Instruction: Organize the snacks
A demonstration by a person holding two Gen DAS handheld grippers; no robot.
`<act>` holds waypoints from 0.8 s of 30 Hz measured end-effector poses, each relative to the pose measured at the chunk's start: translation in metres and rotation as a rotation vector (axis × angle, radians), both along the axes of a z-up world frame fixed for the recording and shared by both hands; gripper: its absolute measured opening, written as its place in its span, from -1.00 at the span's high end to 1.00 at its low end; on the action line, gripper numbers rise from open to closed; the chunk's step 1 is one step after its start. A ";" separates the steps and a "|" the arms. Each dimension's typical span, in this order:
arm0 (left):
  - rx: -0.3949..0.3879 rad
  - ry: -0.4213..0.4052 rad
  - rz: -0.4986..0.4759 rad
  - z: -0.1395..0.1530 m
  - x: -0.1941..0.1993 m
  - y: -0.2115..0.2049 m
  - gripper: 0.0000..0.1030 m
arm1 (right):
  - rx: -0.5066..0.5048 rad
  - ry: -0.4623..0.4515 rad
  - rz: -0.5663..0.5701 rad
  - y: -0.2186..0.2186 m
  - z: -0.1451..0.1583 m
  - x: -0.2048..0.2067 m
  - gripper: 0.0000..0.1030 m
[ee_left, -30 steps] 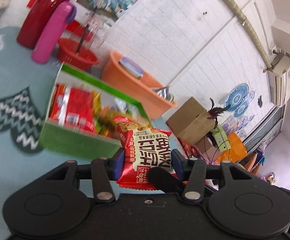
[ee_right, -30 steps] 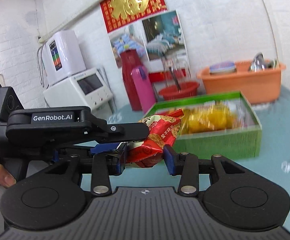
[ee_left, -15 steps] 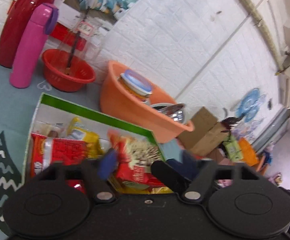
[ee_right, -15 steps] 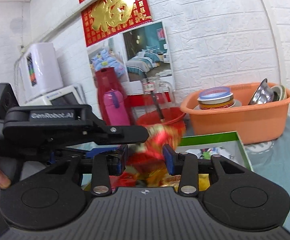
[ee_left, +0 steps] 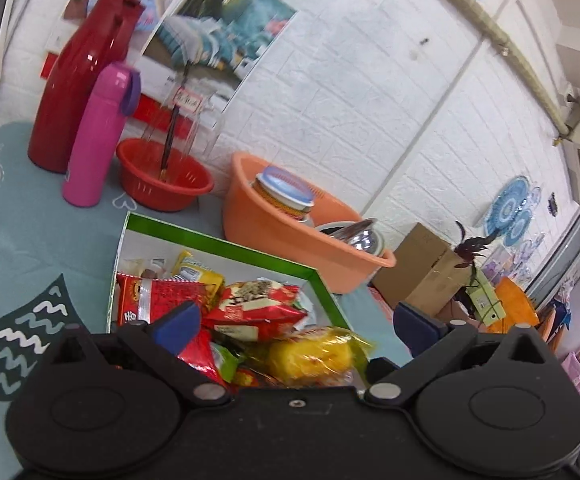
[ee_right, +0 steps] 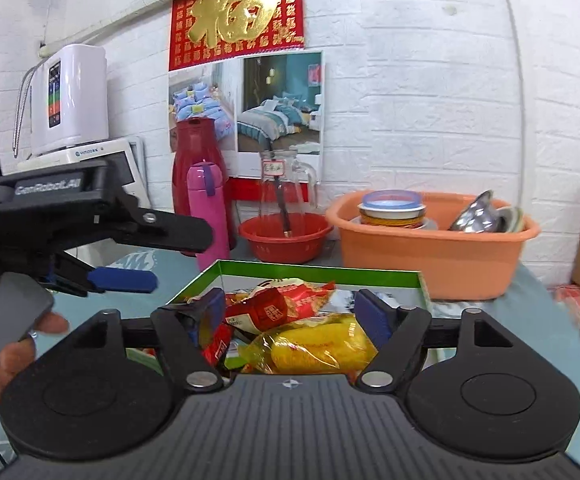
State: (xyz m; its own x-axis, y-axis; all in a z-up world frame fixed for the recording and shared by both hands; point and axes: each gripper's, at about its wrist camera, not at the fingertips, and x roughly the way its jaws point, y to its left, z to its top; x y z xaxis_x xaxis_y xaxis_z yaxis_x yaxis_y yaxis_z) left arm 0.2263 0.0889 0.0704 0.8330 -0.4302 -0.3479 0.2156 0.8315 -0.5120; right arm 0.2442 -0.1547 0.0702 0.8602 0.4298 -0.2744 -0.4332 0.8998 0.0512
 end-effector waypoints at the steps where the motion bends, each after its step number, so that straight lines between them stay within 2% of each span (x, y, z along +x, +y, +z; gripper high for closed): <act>1: 0.014 -0.012 0.004 0.006 -0.011 -0.002 -1.00 | -0.012 -0.005 -0.015 -0.003 0.006 -0.010 -1.00; 6: 0.083 -0.118 0.059 0.027 -0.077 -0.017 -1.00 | -0.047 -0.031 -0.038 -0.020 0.030 -0.065 -1.00; 10: 0.128 -0.162 0.090 0.025 -0.125 -0.027 -1.00 | -0.035 -0.010 -0.020 -0.035 0.031 -0.102 -1.00; 12: 0.155 -0.141 0.100 0.017 -0.141 -0.031 -1.00 | -0.040 -0.011 -0.020 -0.041 0.024 -0.118 -1.00; 15: 0.236 -0.090 0.112 0.000 -0.158 -0.042 -1.00 | -0.066 -0.017 -0.046 -0.045 0.008 -0.133 -1.00; 19: 0.317 -0.041 0.135 -0.034 -0.171 -0.056 -1.00 | -0.066 0.057 -0.047 -0.050 -0.017 -0.138 -1.00; 24: 0.312 0.044 0.154 -0.069 -0.173 -0.060 -1.00 | -0.105 0.123 -0.106 -0.051 -0.046 -0.139 -1.00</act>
State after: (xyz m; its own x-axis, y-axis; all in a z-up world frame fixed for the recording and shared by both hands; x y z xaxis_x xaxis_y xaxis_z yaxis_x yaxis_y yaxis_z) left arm 0.0532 0.0285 0.0019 0.8611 -0.1681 -0.4799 0.0592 0.9705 -0.2336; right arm 0.1051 -0.2059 0.0239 0.8565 0.3021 -0.4185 -0.3320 0.9433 0.0014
